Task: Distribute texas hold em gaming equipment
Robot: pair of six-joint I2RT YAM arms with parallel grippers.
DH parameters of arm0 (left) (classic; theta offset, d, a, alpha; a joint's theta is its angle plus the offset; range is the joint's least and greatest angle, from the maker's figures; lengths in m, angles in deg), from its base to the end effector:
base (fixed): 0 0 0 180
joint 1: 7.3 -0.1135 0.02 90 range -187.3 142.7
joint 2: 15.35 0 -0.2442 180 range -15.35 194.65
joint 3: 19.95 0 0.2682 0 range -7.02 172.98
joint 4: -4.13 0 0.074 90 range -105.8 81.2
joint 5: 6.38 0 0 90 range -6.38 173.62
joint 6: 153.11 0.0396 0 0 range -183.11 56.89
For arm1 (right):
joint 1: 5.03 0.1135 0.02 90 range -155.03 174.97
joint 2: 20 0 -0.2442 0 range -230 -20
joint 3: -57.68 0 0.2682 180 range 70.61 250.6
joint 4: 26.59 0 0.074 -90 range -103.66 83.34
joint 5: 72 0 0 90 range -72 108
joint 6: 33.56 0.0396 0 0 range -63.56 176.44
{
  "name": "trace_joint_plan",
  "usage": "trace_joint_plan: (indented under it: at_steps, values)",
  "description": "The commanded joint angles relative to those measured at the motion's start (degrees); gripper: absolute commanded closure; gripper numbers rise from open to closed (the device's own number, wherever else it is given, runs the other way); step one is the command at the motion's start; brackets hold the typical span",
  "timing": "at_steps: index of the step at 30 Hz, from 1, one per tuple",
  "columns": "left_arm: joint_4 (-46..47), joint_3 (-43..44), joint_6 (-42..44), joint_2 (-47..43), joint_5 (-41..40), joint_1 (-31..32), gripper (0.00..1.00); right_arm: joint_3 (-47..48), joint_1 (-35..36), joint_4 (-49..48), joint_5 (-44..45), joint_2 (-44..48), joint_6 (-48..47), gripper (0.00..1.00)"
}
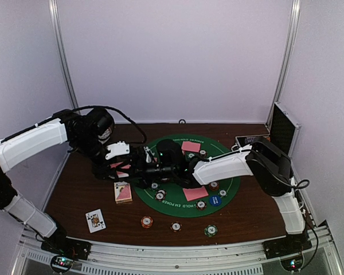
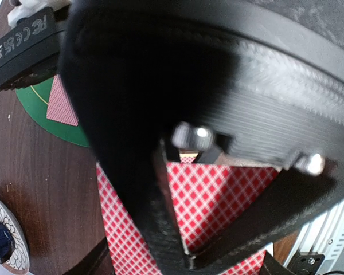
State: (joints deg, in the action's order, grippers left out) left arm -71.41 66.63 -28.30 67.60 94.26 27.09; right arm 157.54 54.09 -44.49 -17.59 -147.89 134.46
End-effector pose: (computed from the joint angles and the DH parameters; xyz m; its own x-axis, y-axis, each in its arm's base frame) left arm 0.2375 -0.1714 0.2655 -0.3002 0.8853 -0.3551 0.9424 0.3328 0.0332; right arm 0.2426 0.4506 0.1615 -0.9891 -0.1040 -0.1042 -0.1176 0.1322 0.9842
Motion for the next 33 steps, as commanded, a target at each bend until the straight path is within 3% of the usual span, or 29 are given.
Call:
trace_joint_plan:
  at_steps: [1,21,33]
  values:
    - [1.95,0.86,-0.06,-0.97,1.11,-0.03,0.77,-1.00,-0.60,-2.88,1.79,-1.53,3.80,0.28]
    - [1.88,-0.26,0.06,-2.40,0.95,-0.03,0.77,-6.80,-2.85,2.00,-1.10,5.45,-0.11,0.43]
    - [2.29,-0.74,0.17,-2.32,0.84,-0.03,0.77,-5.95,-3.91,6.47,-3.28,9.59,-2.98,0.44]
